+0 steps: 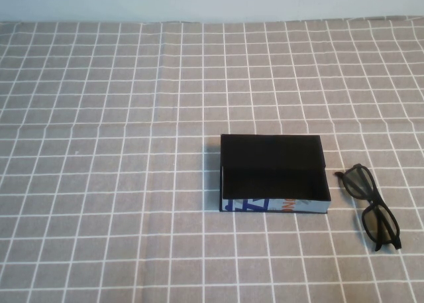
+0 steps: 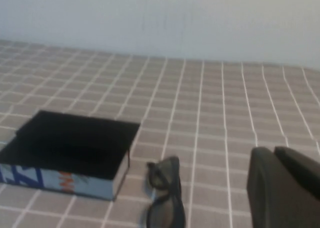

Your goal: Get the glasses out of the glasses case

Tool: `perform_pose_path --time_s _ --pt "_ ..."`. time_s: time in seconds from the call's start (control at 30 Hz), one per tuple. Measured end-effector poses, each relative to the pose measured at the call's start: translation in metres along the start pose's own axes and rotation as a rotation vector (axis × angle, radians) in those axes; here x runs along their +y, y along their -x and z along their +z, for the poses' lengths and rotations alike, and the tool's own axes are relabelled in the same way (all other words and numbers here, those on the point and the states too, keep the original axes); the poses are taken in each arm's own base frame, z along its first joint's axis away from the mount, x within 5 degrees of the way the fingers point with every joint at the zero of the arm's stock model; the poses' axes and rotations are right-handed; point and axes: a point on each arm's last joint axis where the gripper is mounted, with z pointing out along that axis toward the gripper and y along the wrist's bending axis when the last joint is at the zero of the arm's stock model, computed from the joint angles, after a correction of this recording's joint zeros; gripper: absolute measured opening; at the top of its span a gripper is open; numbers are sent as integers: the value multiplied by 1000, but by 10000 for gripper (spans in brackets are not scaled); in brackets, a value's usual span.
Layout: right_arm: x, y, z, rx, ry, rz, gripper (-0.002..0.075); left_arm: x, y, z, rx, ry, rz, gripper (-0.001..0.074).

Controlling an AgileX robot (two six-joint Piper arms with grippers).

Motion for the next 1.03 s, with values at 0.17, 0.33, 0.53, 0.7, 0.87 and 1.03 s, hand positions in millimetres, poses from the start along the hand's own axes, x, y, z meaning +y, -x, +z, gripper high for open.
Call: perform_pose_path --time_s 0.17,0.33,0.53,0.7,0.87,1.03 --pt "-9 -47 15 138 -92 71 -18 0 0 0 0 0 0 -5" --pt "-15 -73 22 160 -153 115 -18 0 0 0 0 0 0 -5" --pt "-16 -73 22 135 -157 132 -18 0 0 0 0 0 0 -5" --pt "-16 -72 22 130 -156 135 -18 0 0 0 0 0 0 -4" --pt "-16 -72 22 130 -157 144 -18 0 0 0 0 0 0 -5" --pt "-16 -72 22 130 -157 146 -18 0 0 0 0 0 0 -5"
